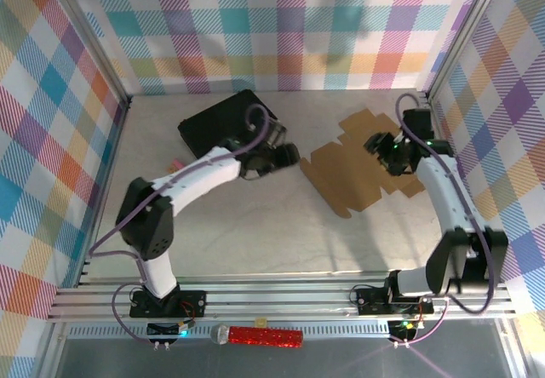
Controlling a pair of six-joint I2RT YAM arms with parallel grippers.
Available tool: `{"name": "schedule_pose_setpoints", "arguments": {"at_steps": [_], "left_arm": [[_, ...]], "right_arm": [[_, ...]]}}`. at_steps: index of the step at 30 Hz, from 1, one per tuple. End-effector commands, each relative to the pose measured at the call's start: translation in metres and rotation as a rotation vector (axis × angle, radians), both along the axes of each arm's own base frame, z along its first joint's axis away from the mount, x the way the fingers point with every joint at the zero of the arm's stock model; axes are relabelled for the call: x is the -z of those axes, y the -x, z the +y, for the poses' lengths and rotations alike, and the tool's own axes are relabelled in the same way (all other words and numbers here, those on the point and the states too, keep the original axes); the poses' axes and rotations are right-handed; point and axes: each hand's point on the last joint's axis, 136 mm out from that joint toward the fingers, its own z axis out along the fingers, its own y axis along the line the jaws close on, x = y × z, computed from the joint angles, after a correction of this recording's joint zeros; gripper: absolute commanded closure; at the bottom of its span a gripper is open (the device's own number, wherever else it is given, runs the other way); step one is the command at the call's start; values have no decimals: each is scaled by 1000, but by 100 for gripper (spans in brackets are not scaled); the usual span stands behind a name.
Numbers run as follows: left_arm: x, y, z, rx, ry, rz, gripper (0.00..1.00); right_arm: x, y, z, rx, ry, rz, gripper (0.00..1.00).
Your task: Fold the paper box
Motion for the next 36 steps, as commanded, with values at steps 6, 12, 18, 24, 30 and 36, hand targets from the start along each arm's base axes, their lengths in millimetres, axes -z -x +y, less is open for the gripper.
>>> {"name": "schedule_pose_setpoints", "arguments": {"at_steps": [6, 12, 18, 24, 30, 36], "left_arm": [[44, 21, -66, -48, 174, 208, 28], [73, 9, -84, -84, 204, 256, 31], [37, -13, -92, -53, 203, 148, 34], [35, -30, -73, -105, 210, 145, 36], [27, -30, -39, -125, 153, 128, 37], [13, -23, -54, -46, 191, 114, 38]], "right_arm": [[75, -1, 42, -141, -199, 254, 45], [105, -26, 38, -132, -183, 327, 46], [129, -19, 64, -212, -218, 445, 53], [135, 40, 138, -388, -225, 539, 52], [81, 49, 181, -398, -401, 449, 50], [-3, 19, 120, -358, -220, 211, 43]]}}
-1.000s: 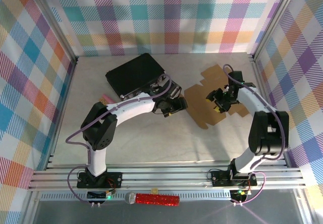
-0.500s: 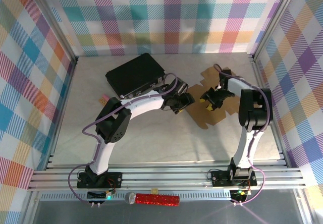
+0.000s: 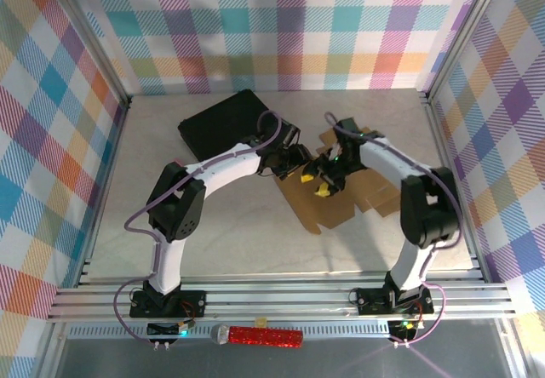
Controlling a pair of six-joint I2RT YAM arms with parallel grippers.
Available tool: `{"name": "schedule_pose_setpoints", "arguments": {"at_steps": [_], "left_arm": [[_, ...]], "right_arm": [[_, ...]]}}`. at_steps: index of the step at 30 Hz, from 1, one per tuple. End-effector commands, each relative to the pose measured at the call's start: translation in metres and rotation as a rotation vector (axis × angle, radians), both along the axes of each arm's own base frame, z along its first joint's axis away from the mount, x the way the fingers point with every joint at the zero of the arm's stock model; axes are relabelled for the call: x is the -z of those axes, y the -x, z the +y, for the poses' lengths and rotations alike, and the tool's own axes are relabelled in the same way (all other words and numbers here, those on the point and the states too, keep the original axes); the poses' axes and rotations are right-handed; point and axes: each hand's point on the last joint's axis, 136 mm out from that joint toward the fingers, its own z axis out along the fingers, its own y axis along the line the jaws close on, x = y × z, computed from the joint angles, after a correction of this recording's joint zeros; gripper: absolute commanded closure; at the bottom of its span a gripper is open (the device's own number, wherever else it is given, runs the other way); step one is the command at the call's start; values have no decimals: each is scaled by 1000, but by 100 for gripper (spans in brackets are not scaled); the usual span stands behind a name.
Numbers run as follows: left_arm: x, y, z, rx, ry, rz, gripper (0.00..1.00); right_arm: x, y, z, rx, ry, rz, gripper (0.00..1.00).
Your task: Fold the paper box
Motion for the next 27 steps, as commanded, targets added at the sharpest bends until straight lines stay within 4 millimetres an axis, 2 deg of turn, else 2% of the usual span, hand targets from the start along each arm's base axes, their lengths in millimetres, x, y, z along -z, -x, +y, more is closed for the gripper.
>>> {"name": "schedule_pose_setpoints", "arguments": {"at_steps": [1, 4, 7, 10, 14, 17, 20, 24, 27], "left_arm": [[-18, 14, -22, 103, 47, -18, 39], [-5, 16, -56, 184, 87, 17, 43], [21, 21, -67, 207, 53, 70, 45], [46, 25, -63, 201, 22, 116, 47], [73, 40, -32, 190, -109, 173, 51], [95, 59, -1, 170, -162, 238, 53], [105, 72, 32, 133, -193, 268, 53], [107, 83, 64, 105, -214, 288, 53], [104, 88, 75, 113, -234, 288, 53]], "right_arm": [[-48, -25, -61, 102, 90, -173, 42], [-45, -42, -127, 255, 199, -219, 42], [-39, -56, -171, 354, 255, -238, 42], [-32, -62, -209, 451, 271, -205, 41], [-23, -60, -246, 553, 283, -170, 40], [-10, -52, -261, 584, 318, -130, 40], [7, -41, -266, 594, 337, -87, 39], [25, -24, -261, 587, 332, -47, 38], [41, -8, -250, 579, 298, -5, 38]]}}
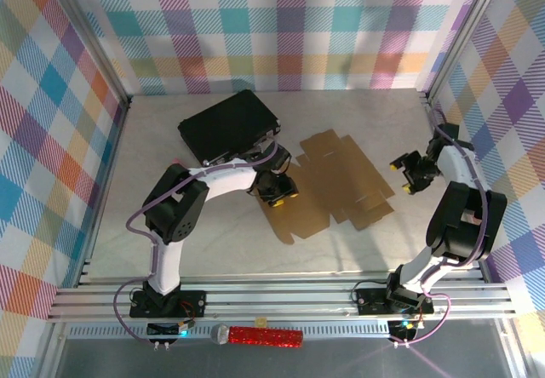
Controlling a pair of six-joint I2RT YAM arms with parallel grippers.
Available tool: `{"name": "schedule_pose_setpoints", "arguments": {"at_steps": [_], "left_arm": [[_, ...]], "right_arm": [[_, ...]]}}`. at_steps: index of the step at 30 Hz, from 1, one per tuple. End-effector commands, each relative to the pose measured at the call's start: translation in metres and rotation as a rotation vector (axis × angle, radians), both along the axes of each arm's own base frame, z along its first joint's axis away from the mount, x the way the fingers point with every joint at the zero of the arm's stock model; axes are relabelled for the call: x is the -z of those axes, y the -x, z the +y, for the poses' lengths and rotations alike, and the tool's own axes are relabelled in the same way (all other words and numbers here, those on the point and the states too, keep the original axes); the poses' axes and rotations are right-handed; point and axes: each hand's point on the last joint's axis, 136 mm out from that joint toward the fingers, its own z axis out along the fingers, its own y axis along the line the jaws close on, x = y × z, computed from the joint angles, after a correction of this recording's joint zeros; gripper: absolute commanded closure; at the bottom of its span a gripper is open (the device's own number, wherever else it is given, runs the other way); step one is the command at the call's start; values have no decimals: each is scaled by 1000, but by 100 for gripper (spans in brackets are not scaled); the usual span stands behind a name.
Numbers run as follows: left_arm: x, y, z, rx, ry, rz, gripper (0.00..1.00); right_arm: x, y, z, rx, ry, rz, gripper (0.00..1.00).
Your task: Fold the paper box
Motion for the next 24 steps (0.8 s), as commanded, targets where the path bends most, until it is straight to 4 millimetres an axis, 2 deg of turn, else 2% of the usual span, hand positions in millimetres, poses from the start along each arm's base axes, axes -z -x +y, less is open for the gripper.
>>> {"name": "schedule_pose_setpoints", "arguments": {"at_steps": [1, 6, 9, 12, 20, 24], "left_arm": [[19, 18, 30, 9, -110, 52, 53], [18, 12, 25, 20, -104, 46, 53], [17, 8, 23, 17, -107, 38, 53], [17, 8, 22, 24, -101, 39, 53], [19, 10, 20, 40, -99, 49, 53], [20, 10, 19, 42, -97, 51, 53]], "right_arm": [[8, 17, 12, -16, -41, 8, 38], [28, 62, 32, -5, -107, 82, 38], [36, 75, 47, 6, -168, 59, 39], [47, 73, 58, 5, -237, 14, 42], [61, 67, 68, -6, -316, 6, 48], [63, 56, 71, 4, -350, -48, 58]]}}
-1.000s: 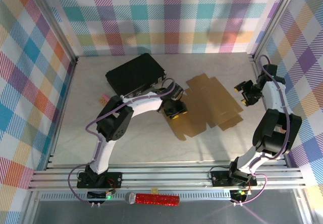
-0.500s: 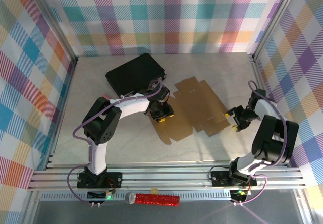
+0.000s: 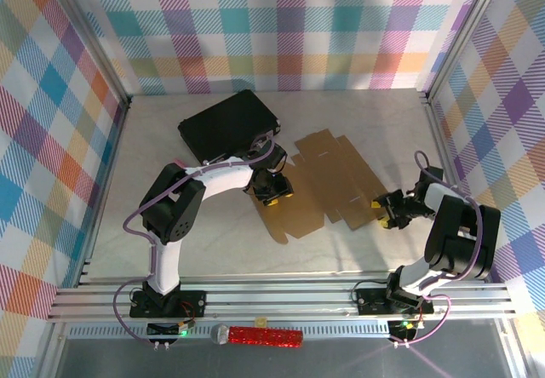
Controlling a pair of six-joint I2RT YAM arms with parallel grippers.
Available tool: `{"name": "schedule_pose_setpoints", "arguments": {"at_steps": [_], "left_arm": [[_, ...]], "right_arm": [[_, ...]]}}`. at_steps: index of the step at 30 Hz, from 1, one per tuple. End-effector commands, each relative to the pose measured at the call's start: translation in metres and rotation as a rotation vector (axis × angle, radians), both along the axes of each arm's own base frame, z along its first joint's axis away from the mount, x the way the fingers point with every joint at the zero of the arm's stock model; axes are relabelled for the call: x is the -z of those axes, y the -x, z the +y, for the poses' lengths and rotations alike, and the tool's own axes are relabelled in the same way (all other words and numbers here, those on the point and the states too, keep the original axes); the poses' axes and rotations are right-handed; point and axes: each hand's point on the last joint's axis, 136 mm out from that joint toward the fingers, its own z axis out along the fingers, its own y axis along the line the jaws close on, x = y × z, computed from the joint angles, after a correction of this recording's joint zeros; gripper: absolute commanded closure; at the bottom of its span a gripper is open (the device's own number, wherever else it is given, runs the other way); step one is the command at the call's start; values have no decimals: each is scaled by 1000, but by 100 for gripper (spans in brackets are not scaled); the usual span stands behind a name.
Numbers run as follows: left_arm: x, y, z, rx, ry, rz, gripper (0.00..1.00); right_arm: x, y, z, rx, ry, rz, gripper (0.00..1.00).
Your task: Fold the paper box
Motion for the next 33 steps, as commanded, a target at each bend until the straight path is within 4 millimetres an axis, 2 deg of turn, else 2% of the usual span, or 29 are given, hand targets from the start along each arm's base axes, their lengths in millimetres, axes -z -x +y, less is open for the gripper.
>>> {"name": "schedule_pose_setpoints", "arguments": {"at_steps": [1, 8, 12, 17, 20, 23, 26, 28, 30, 33], "left_arm": [[20, 10, 10, 9, -66, 58, 53], [21, 9, 10, 11, -66, 60, 53], [18, 7, 7, 11, -60, 51, 53], [9, 5, 3, 20, -49, 42, 52], [-1, 2, 2, 18, -46, 23, 51], [-28, -4, -1, -8, -22, -13, 43], [-73, -16, -8, -51, 29, -67, 36], [-106, -26, -17, -79, 79, -103, 35], [-143, -40, -27, -112, 128, -146, 33], [-183, -60, -35, -169, 164, -191, 30]], "right_arm": [[-4, -25, 9, 2, -69, -119, 60], [-35, -46, 5, 3, -33, -270, 79], [-39, -54, 4, -7, -25, -312, 91], [-45, -68, 6, -34, 1, -358, 100], [-48, -73, 6, -58, 50, -361, 100], [-57, -77, 3, -89, 129, -371, 100], [-79, -82, 2, -134, 202, -425, 100], [-100, -88, 9, -189, 254, -487, 100], [-130, -98, 19, -254, 318, -585, 100], [-172, -109, 30, -315, 393, -710, 100]]}}
